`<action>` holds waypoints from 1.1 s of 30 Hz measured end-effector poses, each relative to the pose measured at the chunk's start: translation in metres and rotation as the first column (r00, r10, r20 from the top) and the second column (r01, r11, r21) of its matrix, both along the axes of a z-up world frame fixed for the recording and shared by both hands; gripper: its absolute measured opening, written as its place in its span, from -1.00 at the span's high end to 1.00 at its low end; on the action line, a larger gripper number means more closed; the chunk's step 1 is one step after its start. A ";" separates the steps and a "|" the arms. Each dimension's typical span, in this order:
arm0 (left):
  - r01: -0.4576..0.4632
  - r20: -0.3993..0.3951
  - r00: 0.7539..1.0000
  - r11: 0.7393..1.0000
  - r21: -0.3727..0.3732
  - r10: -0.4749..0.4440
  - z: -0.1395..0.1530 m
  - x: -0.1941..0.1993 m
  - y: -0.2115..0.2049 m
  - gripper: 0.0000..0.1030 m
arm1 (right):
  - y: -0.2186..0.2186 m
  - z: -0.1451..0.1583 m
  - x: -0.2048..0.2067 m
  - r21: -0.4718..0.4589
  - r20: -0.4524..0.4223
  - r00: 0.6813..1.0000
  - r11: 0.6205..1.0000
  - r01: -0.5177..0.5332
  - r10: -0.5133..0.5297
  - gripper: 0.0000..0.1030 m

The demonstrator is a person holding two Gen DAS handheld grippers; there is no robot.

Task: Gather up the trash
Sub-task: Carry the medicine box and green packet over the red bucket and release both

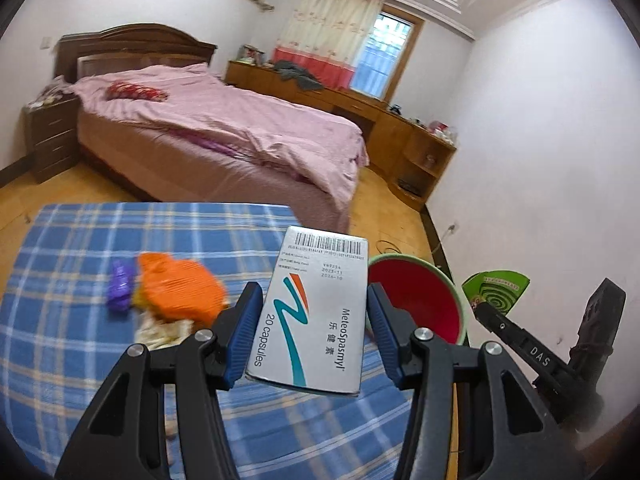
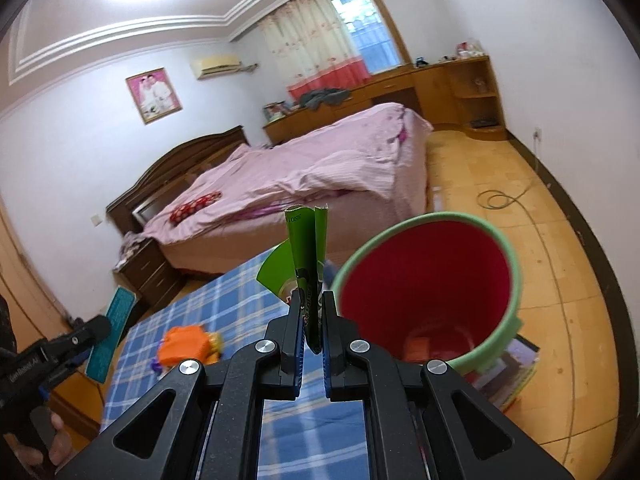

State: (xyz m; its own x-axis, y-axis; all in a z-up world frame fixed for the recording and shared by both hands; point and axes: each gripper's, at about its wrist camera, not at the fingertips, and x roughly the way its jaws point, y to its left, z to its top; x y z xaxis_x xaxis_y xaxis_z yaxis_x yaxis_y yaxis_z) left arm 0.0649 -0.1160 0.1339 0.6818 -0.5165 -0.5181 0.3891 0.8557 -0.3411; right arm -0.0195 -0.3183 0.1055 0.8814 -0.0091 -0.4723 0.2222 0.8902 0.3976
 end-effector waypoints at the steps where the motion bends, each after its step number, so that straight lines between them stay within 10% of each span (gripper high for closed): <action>1: 0.012 0.001 1.000 1.000 0.005 -0.012 0.000 0.002 -0.009 -0.05 | -0.007 -0.001 -0.002 0.004 -0.001 1.000 1.000 0.011 -0.011 0.86; 21: 0.246 -0.149 0.962 0.962 0.118 -0.228 -0.084 0.068 -0.181 -0.05 | -0.107 -0.074 0.027 0.057 -0.134 0.984 0.991 0.125 -0.116 0.86; 33: 0.267 -0.190 0.953 0.949 0.168 -0.234 -0.114 0.077 -0.212 -0.05 | -0.119 -0.094 0.043 0.054 -0.171 0.978 0.990 0.127 -0.116 0.66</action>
